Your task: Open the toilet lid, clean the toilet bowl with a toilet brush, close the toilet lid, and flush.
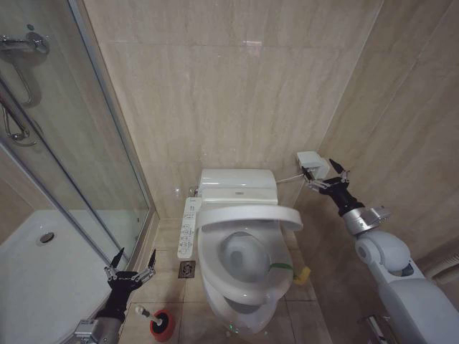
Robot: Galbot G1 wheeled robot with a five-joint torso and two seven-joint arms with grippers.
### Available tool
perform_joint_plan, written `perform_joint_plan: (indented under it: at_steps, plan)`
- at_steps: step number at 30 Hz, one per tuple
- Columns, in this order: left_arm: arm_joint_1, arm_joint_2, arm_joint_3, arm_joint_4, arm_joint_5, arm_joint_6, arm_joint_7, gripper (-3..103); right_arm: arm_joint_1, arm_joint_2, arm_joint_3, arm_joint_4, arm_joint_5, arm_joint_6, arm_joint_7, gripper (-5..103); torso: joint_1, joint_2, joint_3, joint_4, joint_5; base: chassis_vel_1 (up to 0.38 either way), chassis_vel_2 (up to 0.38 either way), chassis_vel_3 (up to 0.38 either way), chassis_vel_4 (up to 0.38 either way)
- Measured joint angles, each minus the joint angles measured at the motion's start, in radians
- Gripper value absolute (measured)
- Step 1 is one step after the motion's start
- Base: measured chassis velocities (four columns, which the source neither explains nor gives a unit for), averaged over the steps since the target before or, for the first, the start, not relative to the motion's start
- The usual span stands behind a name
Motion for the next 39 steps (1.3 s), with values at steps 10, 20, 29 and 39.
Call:
perform_joint_plan:
  at_steps: [10,20,29,39]
  plan:
    - [0.000,0.000,0.000,0.000,0.000,0.000,0.000,100,-0.024,0.010,-0.057,0.037,0.014,-0.069,0.155,100,0.000,0.000,0.000,-0.0001,0.0000,0.000,0.000,0.000,0.000]
    - [0.000,0.000,0.000,0.000,0.000,0.000,0.000,100,-0.101,0.032,-0.036,0.088,0.037,-0.114,0.206,100,0.000,0.000,0.000,-0.0003,0.0000,0.000,0.000,0.000,0.000]
    - [0.000,0.000,0.000,0.000,0.000,0.000,0.000,100,-0.203,0.097,-0.009,0.134,0.011,-0.114,0.207,100,0.000,0.000,0.000,-0.0002,-0.0002,0.000,0.000,0.000,0.000]
    - [0.000,0.000,0.000,0.000,0.000,0.000,0.000,100,-0.289,0.167,-0.001,0.150,-0.019,-0.112,0.206,100,0.000,0.000,0.000,-0.0001,0.0000,0.000,0.000,0.000,0.000]
